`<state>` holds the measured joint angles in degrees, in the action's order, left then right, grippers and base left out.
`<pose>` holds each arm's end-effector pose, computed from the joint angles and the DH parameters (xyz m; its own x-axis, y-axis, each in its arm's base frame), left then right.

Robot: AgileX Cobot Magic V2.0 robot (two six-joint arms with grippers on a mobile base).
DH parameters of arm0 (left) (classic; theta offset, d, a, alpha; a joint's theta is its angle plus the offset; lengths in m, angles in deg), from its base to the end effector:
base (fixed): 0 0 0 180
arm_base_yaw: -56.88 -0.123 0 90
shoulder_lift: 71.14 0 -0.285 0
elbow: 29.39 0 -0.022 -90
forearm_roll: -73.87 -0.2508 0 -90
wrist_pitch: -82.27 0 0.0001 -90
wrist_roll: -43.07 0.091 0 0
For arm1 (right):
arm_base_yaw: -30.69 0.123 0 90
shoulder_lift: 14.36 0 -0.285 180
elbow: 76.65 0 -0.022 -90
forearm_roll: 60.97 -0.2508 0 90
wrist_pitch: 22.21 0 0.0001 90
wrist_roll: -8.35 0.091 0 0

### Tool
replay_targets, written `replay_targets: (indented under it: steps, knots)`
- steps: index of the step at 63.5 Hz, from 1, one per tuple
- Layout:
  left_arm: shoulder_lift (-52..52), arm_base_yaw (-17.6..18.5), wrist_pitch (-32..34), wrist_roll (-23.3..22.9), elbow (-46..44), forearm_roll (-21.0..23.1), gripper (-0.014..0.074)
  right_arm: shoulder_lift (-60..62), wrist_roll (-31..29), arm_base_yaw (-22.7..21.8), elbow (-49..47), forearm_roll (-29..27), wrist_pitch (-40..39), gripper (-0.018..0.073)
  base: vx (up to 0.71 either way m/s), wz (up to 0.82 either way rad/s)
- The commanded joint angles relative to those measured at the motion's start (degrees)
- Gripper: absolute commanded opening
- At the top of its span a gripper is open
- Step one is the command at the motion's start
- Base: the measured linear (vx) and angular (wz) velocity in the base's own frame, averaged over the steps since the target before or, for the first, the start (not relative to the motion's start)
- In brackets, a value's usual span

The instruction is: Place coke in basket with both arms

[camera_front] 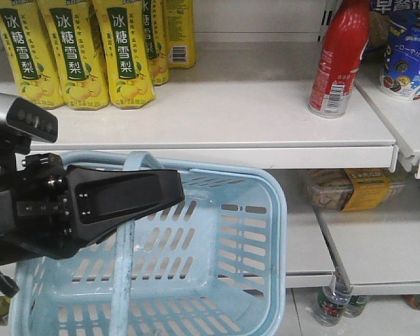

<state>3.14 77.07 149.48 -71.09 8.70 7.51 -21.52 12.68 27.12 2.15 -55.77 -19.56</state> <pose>0.1692 -0.1441 0.3399 -0.7797 -0.2578 -0.5705 0.6006 -0.0508 -0.7979 0.0567 -0.0039 0.2003 0.0234 -0.0166 -0.9996 0.0668 0.9977 -0.0150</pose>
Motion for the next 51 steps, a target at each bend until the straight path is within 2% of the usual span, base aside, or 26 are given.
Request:
replay_targets:
  steps: [1, 51]
  knots:
    - [-1.3, 0.3, 10.13, 0.6, -1.4, 4.75, -0.0006, 0.74, -0.41, -0.27, 0.37, 0.41, -4.18, -0.0005, 0.02, 0.01]
    - [-1.3, 0.3, 10.13, 0.6, -1.4, 4.75, -0.0006, 0.74, -0.41, -0.27, 0.37, 0.41, -4.18, -0.0005, 0.0, 0.01]
